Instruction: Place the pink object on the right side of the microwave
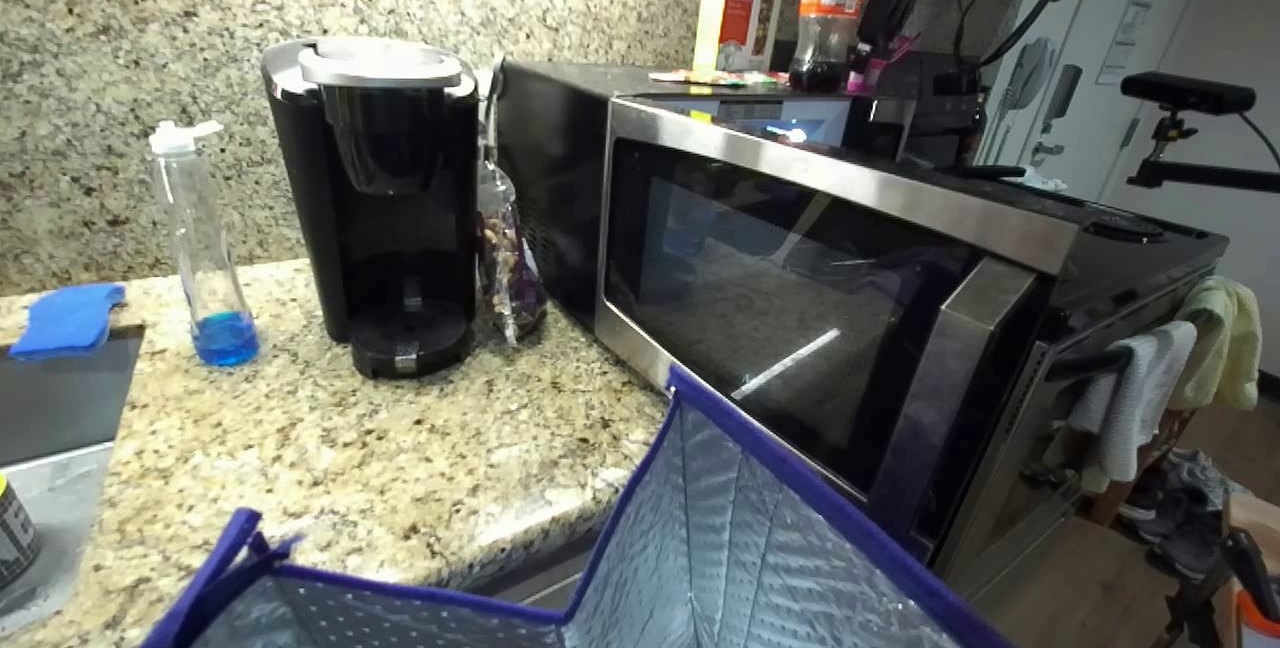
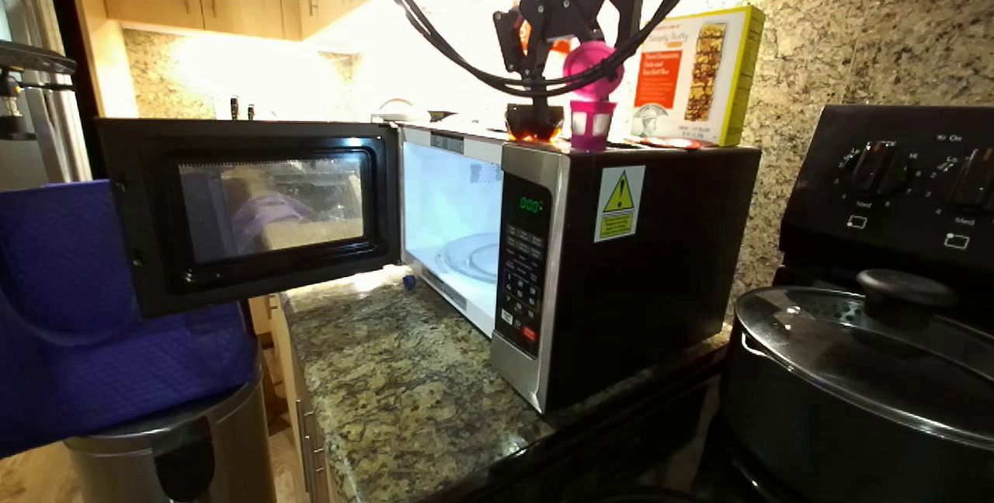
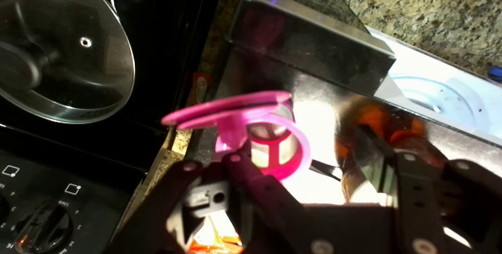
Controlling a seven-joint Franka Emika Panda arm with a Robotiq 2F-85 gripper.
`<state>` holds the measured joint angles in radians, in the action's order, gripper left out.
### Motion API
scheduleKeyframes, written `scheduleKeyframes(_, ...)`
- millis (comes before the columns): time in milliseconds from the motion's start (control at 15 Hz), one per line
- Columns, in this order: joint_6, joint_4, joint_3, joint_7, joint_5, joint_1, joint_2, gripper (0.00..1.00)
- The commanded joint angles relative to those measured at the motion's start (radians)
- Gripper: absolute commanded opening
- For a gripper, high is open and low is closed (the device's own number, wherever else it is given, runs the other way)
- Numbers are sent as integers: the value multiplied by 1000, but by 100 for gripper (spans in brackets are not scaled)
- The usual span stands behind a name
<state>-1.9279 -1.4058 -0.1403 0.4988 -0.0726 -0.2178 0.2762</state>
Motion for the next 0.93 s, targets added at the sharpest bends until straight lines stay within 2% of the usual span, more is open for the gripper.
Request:
scheduleKeyframes(0,-37,-52,2,0,-2,5,-71,98)
scheduleKeyframes(333,-129,-130,6,35,-7,12,-172,100)
scheduleKeyframes(667,-144,-355,16,-19,95,61,-401,100)
scheduleKeyframes(867,-128,-505,35,-144,189,90,-546,100)
